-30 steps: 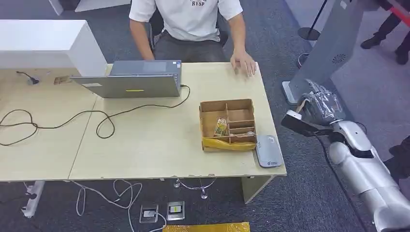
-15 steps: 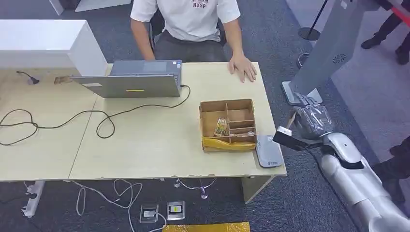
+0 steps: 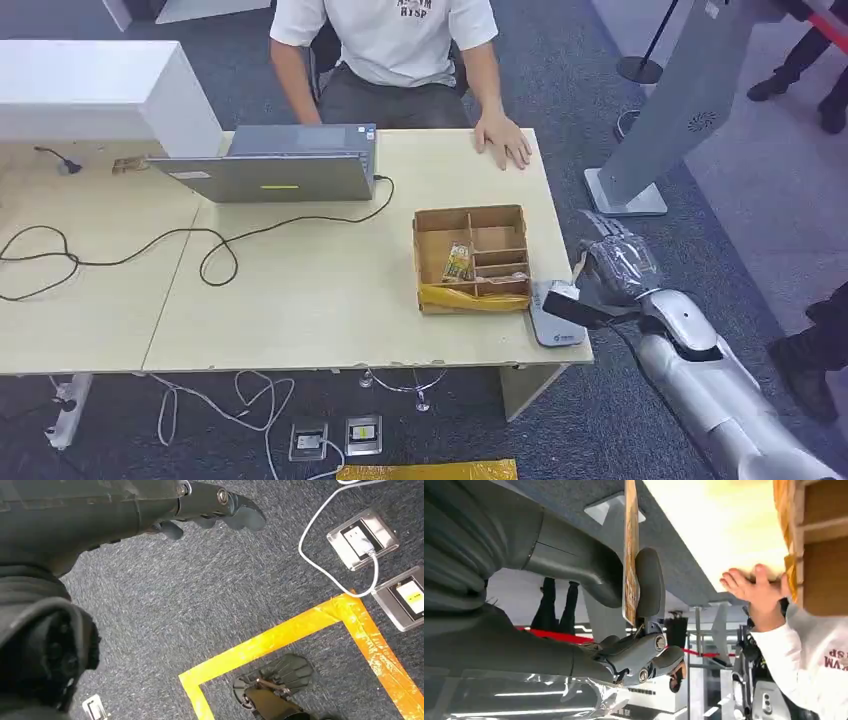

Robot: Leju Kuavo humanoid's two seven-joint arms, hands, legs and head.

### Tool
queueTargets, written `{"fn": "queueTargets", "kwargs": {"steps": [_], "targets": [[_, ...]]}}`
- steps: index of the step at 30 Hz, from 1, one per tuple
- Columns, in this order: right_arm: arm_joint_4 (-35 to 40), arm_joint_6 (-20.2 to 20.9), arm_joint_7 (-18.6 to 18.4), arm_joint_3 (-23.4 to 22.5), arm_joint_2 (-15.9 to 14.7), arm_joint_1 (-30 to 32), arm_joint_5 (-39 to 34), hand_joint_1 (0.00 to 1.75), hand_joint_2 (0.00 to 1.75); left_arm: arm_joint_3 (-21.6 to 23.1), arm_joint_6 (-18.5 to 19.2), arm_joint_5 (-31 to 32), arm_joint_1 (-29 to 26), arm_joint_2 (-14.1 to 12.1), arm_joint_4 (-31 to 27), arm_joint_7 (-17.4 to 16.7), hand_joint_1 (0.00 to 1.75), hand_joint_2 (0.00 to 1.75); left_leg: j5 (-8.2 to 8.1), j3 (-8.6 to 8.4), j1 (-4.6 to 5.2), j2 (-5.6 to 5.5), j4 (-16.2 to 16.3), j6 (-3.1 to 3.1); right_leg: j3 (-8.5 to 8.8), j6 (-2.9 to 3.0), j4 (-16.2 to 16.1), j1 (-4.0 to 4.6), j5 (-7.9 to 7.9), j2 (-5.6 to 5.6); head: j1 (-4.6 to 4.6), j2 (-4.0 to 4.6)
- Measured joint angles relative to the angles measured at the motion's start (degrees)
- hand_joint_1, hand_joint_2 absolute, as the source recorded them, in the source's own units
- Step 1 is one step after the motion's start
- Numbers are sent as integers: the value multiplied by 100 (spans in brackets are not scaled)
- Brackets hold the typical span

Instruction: Pass the card to the sensor for recognition and then transmit it.

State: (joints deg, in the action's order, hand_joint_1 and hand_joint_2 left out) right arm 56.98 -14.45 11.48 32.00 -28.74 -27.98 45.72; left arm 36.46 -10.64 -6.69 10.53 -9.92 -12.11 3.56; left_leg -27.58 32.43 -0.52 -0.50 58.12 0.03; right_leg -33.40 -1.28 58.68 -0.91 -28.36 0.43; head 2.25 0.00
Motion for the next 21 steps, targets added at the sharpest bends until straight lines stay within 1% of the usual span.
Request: {"fn": "queueTargets", "kwargs": {"steps": [13,18,21], "targets": [[-339,-247,-15,179,192,241,-11,175,175,-17,-11,22,-46,2,0,0,0,0,0,-1,0,0,0,0,-1,0,0,0,0,-1,0,0],[-496,-490,-2,219,258,294,-50,175,175,-17,-4,61,-46,2,0,-11,0,0,0,-5,0,2,0,0,0,0,0,0,0,-2,0,0],[-582,-551,4,216,293,304,-59,175,175,-15,0,66,-46,2,0,-33,0,0,0,-9,0,4,0,0,2,0,-1,0,0,-10,0,0]]}}
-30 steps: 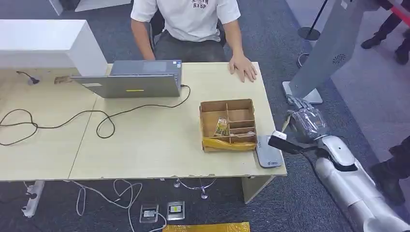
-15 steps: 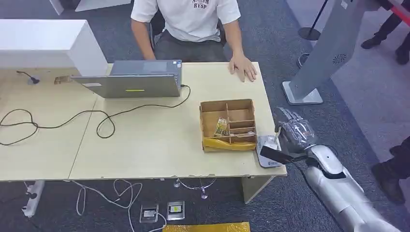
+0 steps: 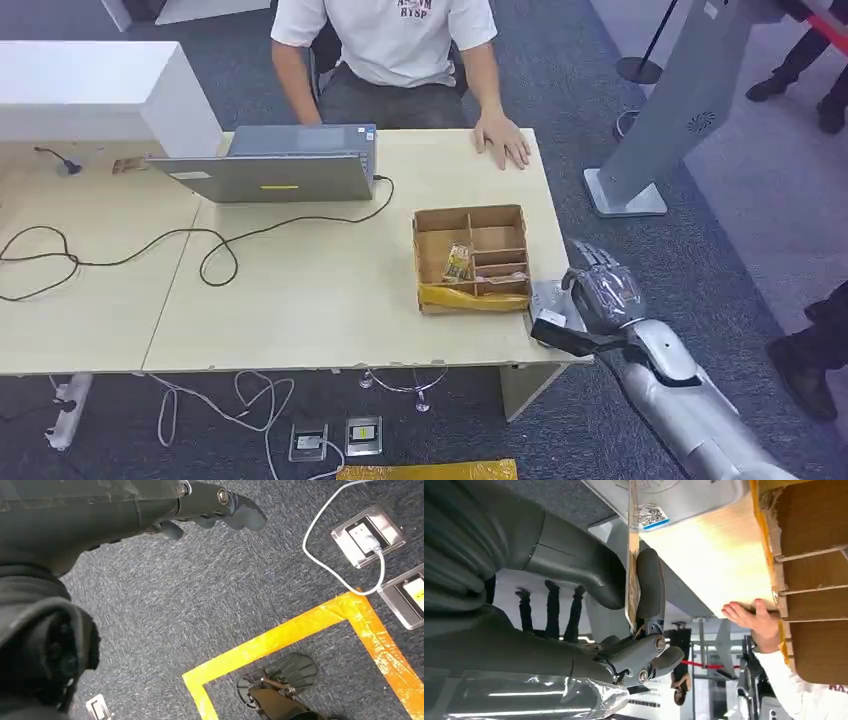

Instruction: Pass the card to the sensor for recognition and then transmit it.

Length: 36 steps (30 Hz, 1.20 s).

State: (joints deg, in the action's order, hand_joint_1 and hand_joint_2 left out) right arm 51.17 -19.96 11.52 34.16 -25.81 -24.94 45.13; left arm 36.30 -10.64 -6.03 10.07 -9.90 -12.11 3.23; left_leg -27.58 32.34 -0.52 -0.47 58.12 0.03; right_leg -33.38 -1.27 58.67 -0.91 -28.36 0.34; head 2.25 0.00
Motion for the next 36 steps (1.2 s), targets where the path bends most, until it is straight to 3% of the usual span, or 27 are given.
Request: {"fn": "queueTargets", "kwargs": {"steps": [36], "targets": [[-750,-227,234,-2,205,-192,-105,175,175,13,-4,22,20,50,0,-96,0,0,0,-31,-2,25,0,0,26,1,-1,1,6,-16,-2,0]]}}
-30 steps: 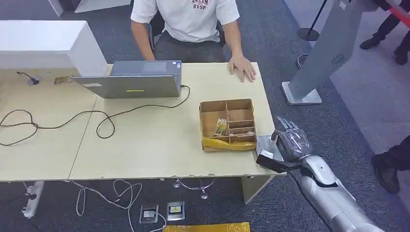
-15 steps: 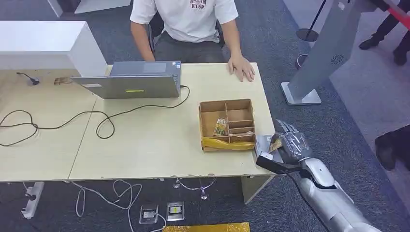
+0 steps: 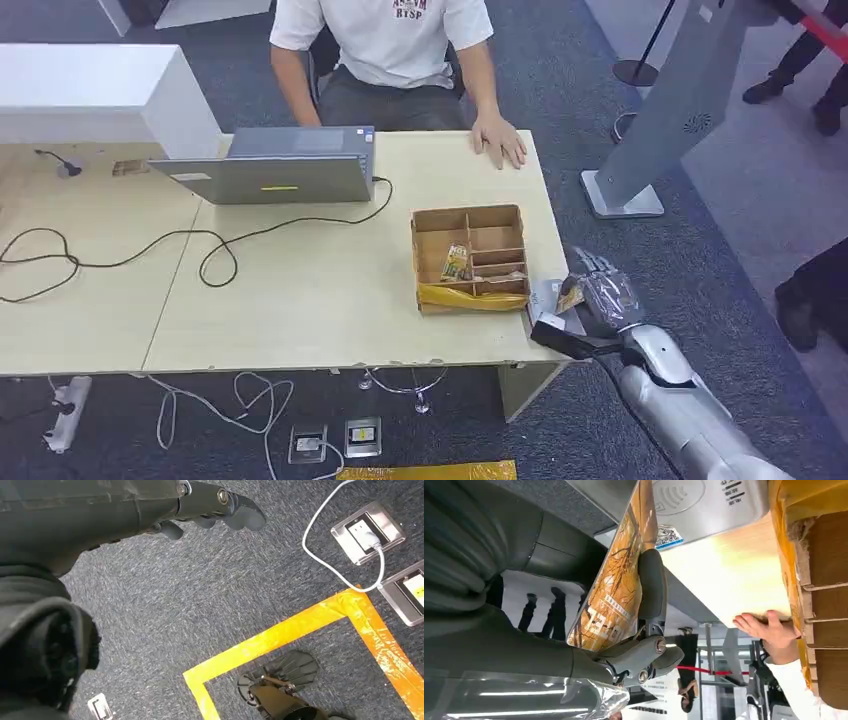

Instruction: Pass the card to the sensor for recognition and then transmit it.

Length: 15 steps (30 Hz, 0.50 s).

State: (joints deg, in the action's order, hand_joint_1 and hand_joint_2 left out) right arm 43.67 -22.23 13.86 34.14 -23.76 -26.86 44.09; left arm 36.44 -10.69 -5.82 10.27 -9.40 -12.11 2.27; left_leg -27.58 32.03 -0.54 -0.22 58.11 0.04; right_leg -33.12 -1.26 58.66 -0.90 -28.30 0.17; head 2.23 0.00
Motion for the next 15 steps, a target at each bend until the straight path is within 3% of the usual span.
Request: {"fn": "queueTargets", "kwargs": {"steps": [15], "targets": [[-44,203,171,-4,-166,-648,217,175,175,0,-70,-9,55,0,0,0,0,0,0,14,1,1,0,0,-11,0,2,-1,0,0,2,0]]}}
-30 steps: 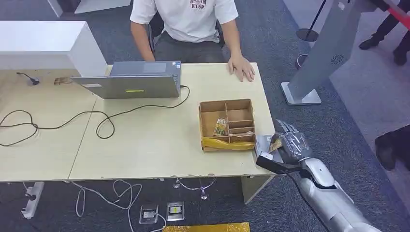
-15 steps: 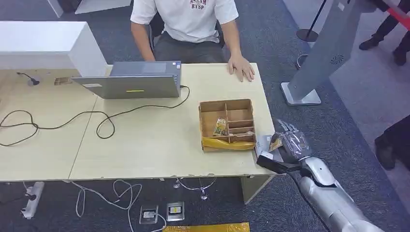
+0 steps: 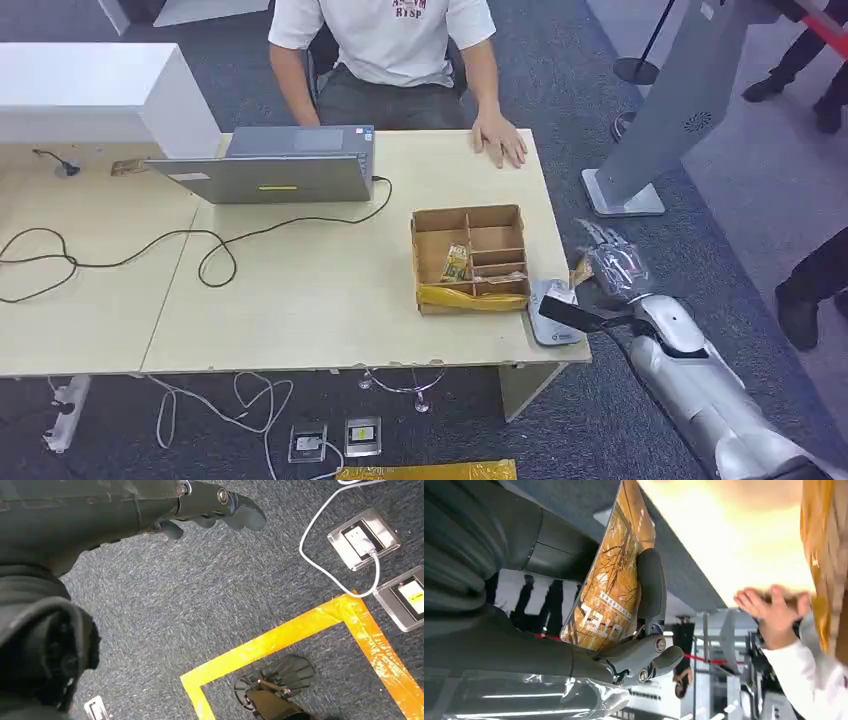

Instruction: Pass the card to the sensor for recognition and then transmit it.

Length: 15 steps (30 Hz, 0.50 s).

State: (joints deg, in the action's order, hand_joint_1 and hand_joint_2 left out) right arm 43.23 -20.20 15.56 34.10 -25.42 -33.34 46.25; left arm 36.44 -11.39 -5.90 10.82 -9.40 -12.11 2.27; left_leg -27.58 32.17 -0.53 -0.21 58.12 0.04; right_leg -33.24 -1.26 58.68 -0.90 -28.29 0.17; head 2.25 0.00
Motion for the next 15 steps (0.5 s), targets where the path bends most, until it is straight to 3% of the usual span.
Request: {"fn": "queueTargets", "kwargs": {"steps": [8,15], "targets": [[-4,-87,234,-57,-44,-757,205,175,175,0,9,53,44,0,0,4,0,0,1,2,0,0,0,0,-3,0,2,0,0,-1,-2,0],[0,-20,564,-175,-35,-1791,459,175,175,2,83,186,159,2,-2,22,0,0,3,3,0,-2,0,0,-1,0,4,0,1,2,0,0]]}}
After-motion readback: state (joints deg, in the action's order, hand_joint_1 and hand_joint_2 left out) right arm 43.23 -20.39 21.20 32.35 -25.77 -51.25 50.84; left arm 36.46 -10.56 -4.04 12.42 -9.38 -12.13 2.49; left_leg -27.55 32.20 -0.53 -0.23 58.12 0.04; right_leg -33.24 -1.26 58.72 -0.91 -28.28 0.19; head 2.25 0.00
